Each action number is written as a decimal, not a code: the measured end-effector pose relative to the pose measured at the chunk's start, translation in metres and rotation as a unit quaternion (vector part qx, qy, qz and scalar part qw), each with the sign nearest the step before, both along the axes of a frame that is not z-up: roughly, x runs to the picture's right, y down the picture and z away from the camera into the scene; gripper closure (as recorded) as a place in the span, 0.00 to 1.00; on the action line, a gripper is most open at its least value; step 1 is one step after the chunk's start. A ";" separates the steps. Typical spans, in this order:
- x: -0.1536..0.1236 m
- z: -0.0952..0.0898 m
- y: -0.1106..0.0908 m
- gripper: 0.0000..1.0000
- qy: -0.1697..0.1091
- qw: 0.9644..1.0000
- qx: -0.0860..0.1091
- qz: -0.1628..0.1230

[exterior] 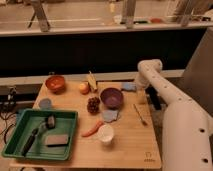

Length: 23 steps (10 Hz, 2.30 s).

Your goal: Place sponge in plastic cup

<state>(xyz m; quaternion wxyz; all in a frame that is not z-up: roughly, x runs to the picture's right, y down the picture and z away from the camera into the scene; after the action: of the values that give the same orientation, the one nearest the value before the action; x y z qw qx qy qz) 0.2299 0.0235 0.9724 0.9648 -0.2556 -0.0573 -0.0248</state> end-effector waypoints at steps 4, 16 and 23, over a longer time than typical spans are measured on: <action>-0.020 0.006 -0.007 0.20 -0.032 0.999 0.025 -0.002; -0.028 0.031 -0.030 0.20 -0.003 0.999 0.048 0.019; -0.014 0.046 -0.020 0.20 0.003 0.999 0.031 0.035</action>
<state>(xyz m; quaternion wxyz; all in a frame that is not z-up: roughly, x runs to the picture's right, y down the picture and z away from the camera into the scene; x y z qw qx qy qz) 0.2161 0.0039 1.0188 0.9726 -0.2236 -0.0627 0.0079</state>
